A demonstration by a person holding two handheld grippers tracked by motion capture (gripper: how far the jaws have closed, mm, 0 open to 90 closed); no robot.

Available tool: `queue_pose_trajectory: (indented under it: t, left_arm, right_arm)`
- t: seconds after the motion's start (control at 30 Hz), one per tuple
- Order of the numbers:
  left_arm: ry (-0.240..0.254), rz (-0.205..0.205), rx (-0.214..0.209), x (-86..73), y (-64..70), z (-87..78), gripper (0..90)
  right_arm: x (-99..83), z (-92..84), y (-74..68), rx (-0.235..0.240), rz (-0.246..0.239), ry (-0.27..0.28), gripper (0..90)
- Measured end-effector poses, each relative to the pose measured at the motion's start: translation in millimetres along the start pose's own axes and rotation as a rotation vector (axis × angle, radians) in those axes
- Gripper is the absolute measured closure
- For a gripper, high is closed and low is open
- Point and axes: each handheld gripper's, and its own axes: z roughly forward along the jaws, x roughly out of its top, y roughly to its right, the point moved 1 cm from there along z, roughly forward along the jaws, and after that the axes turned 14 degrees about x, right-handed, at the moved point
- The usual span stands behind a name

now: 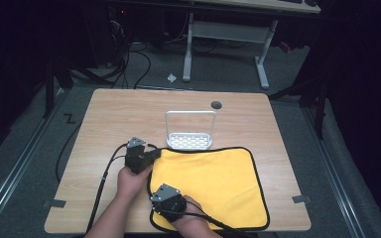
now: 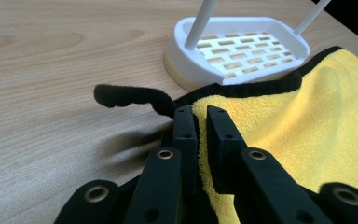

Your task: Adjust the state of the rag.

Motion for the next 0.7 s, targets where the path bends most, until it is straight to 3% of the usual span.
queue_pose_trajectory:
  t: [0.13, 0.33, 0.4, 0.47, 0.5, 0.7]
  left_arm:
    - [0.011, -0.01, -0.01, 0.1, -1.1, -1.2, 82.8]
    - [0.044, -0.069, -0.031, 0.3, -4.1, -6.1, 83.0]
    - [0.056, -0.112, -0.047, 0.6, -8.1, -9.1, 83.0]
    - [0.078, -0.204, -0.08, -0.8, -12.6, -12.5, 83.1]
    - [0.09, -0.231, -0.084, -1.7, -14.3, -14.2, 83.1]
    - [0.112, -0.229, -0.035, -2.4, -24.2, -27.9, 83.4]
  right_arm:
    - [2.7, -13.9, 0.9, -0.021, -0.007, 0.045, 82.3]
    - [8.2, -29.3, -1.9, -0.035, -0.012, 0.106, 82.2]
    - [10.4, -31.5, -3.4, -0.031, -0.019, 0.119, 82.1]
    - [13.2, -32.5, -5.7, -0.027, -0.027, 0.128, 82.1]
    - [14.9, -32.6, -6.8, -0.024, -0.031, 0.133, 82.0]
    - [26.0, -28.0, -14.0, -0.007, -0.042, 0.159, 81.9]
